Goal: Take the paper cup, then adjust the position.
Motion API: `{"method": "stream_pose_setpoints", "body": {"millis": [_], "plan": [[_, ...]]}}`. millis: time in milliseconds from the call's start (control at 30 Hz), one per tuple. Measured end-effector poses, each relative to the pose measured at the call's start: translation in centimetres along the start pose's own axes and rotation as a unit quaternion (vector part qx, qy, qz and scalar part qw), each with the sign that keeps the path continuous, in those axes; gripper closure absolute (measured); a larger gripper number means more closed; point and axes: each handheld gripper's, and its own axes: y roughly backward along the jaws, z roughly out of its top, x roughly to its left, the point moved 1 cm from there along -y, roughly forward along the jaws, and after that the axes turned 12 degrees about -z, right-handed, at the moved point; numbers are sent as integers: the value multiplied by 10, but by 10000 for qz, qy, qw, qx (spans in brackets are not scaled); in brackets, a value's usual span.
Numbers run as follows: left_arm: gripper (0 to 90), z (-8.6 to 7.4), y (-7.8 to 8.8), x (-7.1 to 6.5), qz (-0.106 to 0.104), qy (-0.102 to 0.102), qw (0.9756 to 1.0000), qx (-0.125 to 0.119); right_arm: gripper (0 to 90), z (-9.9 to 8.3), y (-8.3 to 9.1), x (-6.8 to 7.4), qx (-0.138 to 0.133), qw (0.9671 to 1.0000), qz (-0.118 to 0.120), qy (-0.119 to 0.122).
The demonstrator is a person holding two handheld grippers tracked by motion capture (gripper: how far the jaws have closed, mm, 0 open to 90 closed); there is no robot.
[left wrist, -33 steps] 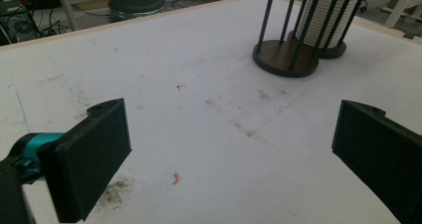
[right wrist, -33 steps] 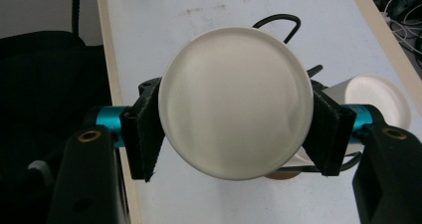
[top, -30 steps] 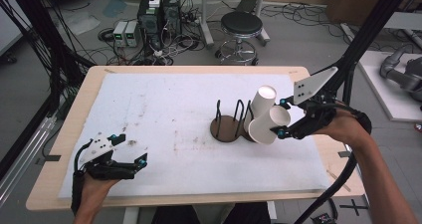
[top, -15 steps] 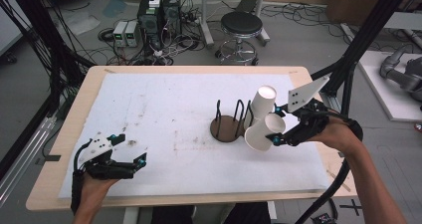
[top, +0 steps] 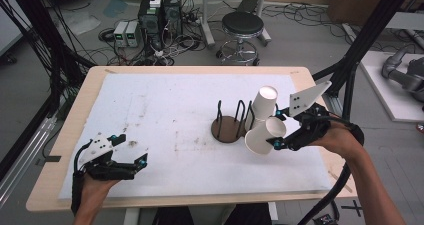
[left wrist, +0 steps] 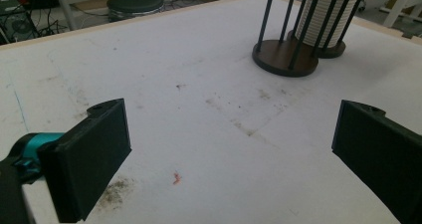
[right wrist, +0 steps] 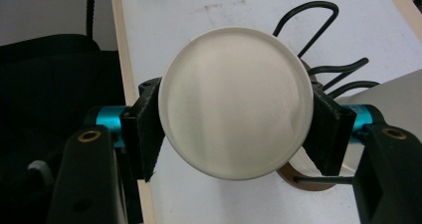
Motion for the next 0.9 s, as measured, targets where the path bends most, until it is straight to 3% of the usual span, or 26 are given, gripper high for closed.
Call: {"method": "stream_pose_setpoints", "body": {"millis": [900], "plan": [[18,0,0,-2,-6,-4,10000,6,345,-1,-1,-1,-23,10000,6,-22]]}}
